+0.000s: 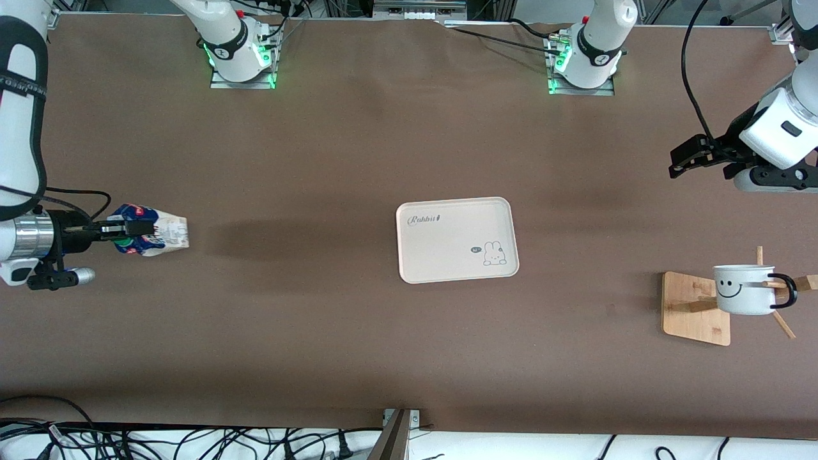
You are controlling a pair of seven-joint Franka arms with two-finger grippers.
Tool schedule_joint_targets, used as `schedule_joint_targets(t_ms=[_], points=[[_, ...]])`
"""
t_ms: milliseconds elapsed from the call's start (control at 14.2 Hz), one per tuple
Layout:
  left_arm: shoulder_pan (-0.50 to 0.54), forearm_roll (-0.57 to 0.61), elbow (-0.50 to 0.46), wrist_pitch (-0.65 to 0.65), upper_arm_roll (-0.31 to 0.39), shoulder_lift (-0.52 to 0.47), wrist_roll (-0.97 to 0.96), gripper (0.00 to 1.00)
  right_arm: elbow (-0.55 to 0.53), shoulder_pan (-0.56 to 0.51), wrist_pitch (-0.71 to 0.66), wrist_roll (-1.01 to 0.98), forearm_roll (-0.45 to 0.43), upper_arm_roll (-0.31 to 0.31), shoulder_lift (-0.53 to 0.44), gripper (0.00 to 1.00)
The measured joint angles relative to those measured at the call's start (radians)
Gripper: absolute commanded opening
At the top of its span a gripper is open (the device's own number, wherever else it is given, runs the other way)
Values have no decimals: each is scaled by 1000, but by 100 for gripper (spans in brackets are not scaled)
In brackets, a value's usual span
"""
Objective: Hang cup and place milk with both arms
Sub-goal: 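Lift the milk carton and carry it away from the tray, then lower the milk carton onto the table with the right gripper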
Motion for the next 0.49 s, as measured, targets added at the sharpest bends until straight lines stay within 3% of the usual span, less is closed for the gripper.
schedule_joint_targets(t_ms=[281,492], points=[[0,0,0,0,0,0,0,100,-29,-38,21,-101,140,0,87,0],[0,0,0,0,0,0,0,100,-31,-46,63,-139,165,0,130,0]])
